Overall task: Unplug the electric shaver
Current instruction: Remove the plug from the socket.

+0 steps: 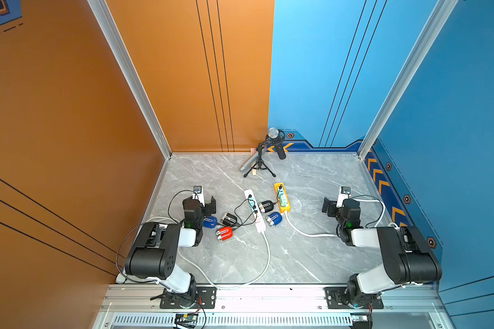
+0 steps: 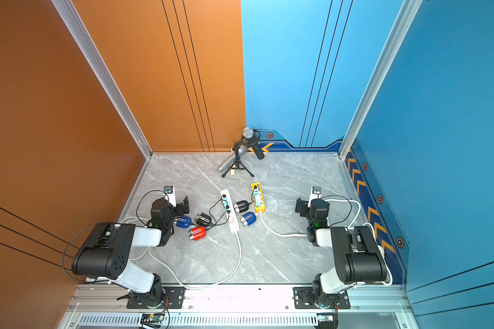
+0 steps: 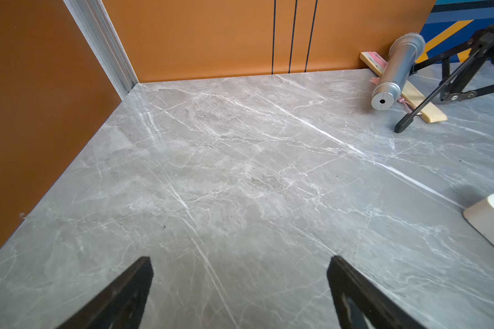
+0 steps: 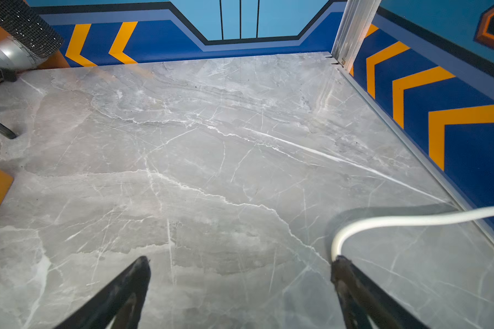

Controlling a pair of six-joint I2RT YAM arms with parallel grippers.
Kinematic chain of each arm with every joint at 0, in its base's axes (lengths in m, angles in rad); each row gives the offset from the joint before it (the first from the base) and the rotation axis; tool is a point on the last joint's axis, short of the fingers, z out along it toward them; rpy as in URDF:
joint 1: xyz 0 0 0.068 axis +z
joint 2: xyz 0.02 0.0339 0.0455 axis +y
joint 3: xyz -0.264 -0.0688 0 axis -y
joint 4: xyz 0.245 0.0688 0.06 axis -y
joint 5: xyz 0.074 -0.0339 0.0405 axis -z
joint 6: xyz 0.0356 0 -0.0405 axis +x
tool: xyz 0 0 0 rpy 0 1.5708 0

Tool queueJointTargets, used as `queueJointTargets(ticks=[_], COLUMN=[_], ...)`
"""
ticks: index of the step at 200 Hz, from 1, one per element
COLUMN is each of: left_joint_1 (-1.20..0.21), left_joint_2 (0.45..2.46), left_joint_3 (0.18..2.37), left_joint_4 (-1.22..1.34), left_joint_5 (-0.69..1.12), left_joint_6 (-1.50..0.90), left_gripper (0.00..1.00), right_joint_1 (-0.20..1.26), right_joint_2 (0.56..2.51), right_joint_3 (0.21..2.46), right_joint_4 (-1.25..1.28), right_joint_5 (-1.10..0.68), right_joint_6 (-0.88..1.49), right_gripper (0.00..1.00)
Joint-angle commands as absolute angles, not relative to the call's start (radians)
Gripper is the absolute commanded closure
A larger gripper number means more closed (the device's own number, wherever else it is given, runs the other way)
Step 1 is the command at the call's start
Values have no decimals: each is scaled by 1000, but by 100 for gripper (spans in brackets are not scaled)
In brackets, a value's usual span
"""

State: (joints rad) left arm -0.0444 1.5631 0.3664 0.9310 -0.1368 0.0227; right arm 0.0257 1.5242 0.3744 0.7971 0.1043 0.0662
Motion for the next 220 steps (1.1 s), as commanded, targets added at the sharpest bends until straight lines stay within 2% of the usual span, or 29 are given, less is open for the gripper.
queueJointTargets(ticks=[1,172,220], left_joint_1=[-46,-9,-71], left_joint_2=[1560,1557,1388], left_joint_3=[373,375,387], left_joint_4=[928,925,773], left_joint_5=[-138,-85,-210], left_joint_6=[30,0,38], left_gripper=[2,2,2], right_joint_1=[20,17,15], right_joint_2=[1520,1519,1403], right_joint_3=[396,398,680], right_joint_4=[815,813,271], right_joint_5=[96,91,109], right_joint_6=[54,55,74], right_gripper=[0,0,0])
